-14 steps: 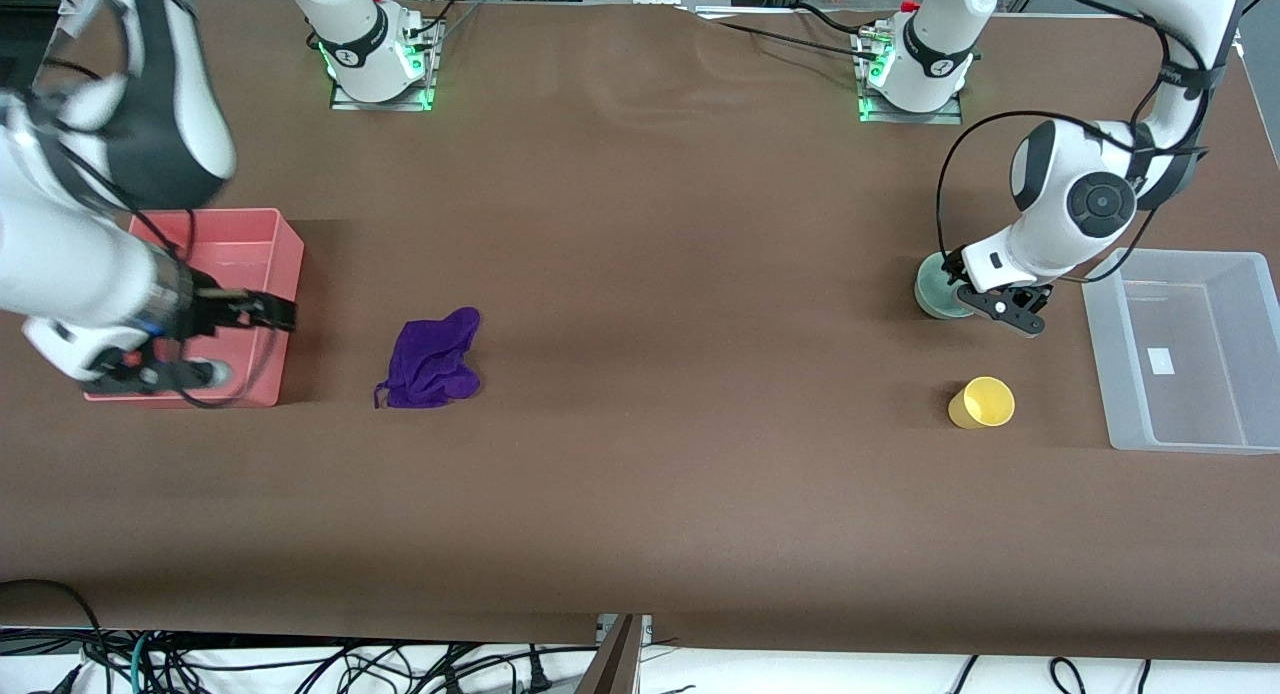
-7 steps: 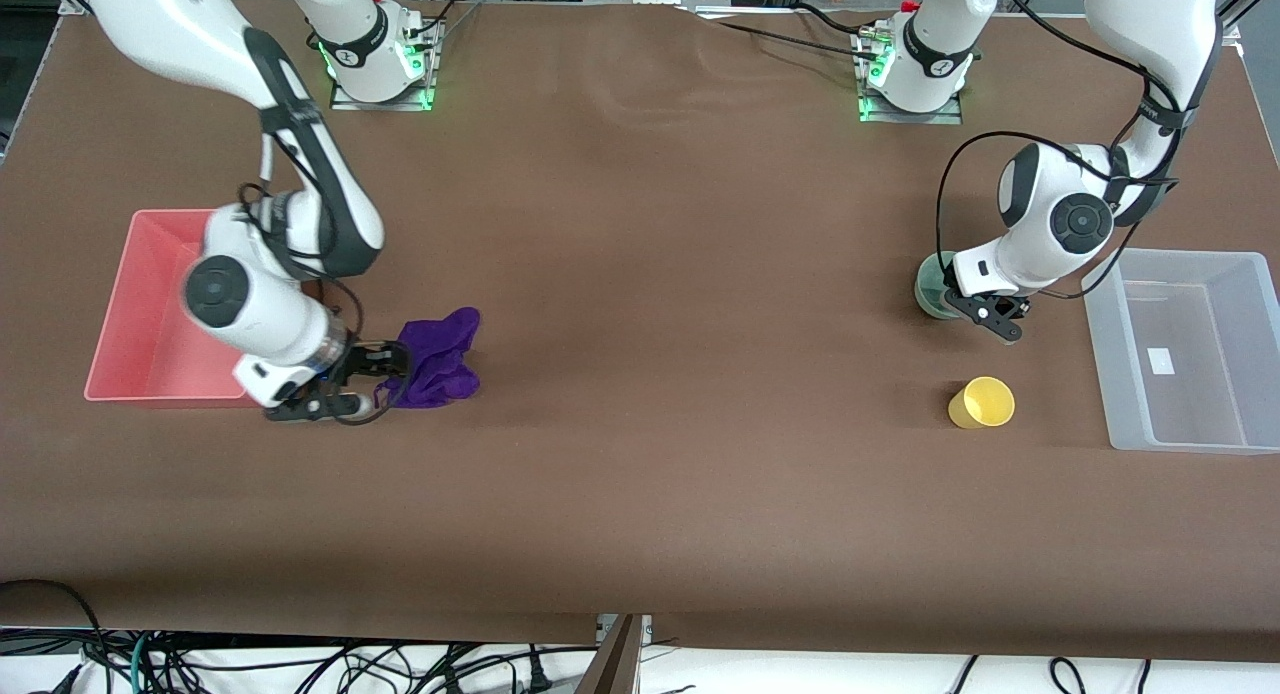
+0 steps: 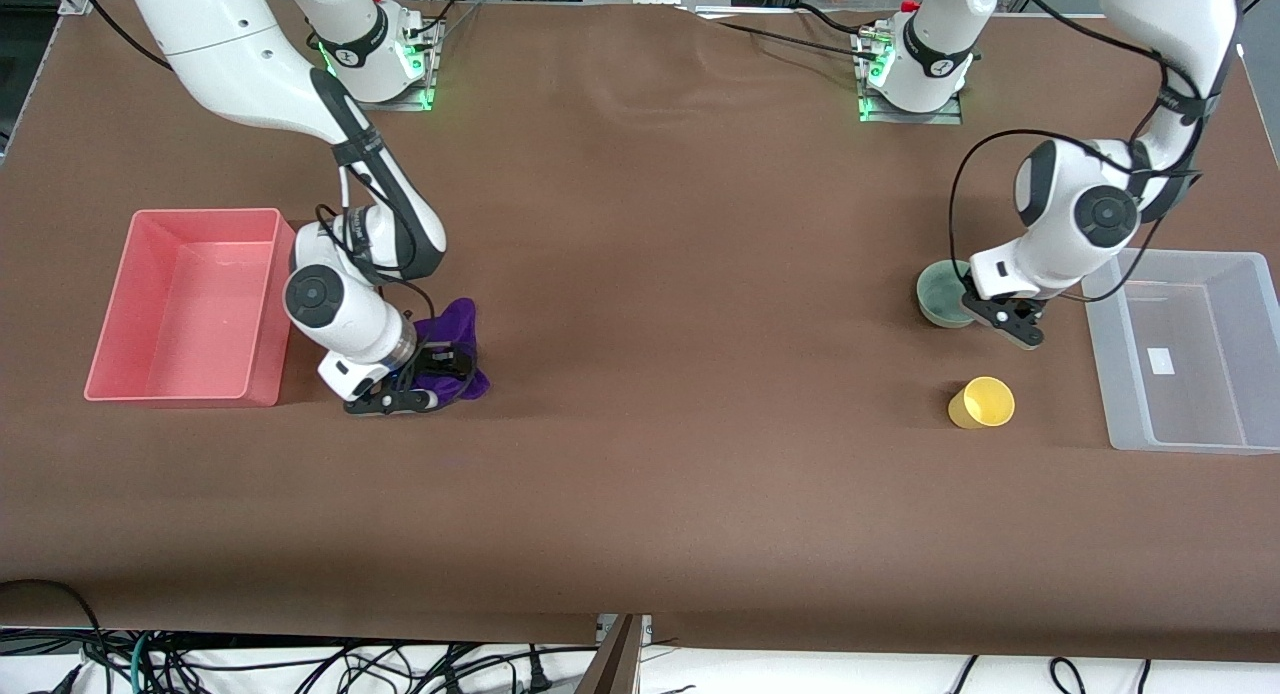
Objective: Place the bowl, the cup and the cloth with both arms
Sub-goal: 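Carry the bowl into the clear bin while the right gripper grasps the cloth, then release the bowl in the clear bin while the right gripper drops the cloth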
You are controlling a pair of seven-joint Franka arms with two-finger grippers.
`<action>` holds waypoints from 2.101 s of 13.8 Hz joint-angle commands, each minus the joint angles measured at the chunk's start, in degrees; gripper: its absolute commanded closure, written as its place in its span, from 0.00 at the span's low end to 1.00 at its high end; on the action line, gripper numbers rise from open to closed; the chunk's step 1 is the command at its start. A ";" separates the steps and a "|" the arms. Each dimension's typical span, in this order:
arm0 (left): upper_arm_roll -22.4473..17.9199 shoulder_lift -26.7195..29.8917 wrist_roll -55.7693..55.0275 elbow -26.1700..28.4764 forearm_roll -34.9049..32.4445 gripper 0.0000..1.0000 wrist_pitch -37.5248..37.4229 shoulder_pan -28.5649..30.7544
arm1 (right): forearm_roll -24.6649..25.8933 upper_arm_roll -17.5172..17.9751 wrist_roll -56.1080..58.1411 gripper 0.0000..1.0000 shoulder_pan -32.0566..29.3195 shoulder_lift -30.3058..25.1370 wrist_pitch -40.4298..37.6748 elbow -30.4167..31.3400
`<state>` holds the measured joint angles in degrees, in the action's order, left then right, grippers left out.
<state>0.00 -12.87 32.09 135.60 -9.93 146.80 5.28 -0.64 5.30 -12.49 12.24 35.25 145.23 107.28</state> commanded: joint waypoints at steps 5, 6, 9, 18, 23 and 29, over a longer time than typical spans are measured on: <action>-0.18 1.01 14.04 -22.89 -1.58 1.00 -29.44 9.82 | 0.20 0.32 1.15 1.00 -0.02 0.62 0.06 -0.67; -0.18 -0.56 16.75 -25.36 -1.67 1.00 -29.81 12.28 | 0.29 0.24 3.07 1.00 -0.37 0.27 -1.69 -1.54; -0.01 -7.50 25.19 -33.27 -1.58 1.00 -29.73 20.27 | 0.38 -0.20 6.69 1.00 -1.86 -2.63 -12.04 -5.67; 0.08 -26.77 32.16 -51.14 2.73 0.55 -28.94 27.33 | 4.60 -13.00 26.61 1.00 -5.47 -12.22 -60.50 -24.58; 2.80 -21.61 31.89 -52.02 2.99 0.00 -37.35 26.89 | 4.60 -20.24 36.93 1.00 -9.33 -11.52 -55.60 -15.99; 14.66 -18.33 17.44 -51.84 2.46 0.00 -39.40 24.44 | 3.55 -20.33 36.75 0.60 -12.41 -10.64 -37.31 -0.59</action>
<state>12.72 -30.85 55.65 82.73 -7.98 107.33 31.32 3.30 -15.43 24.10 0.61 26.35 105.01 103.10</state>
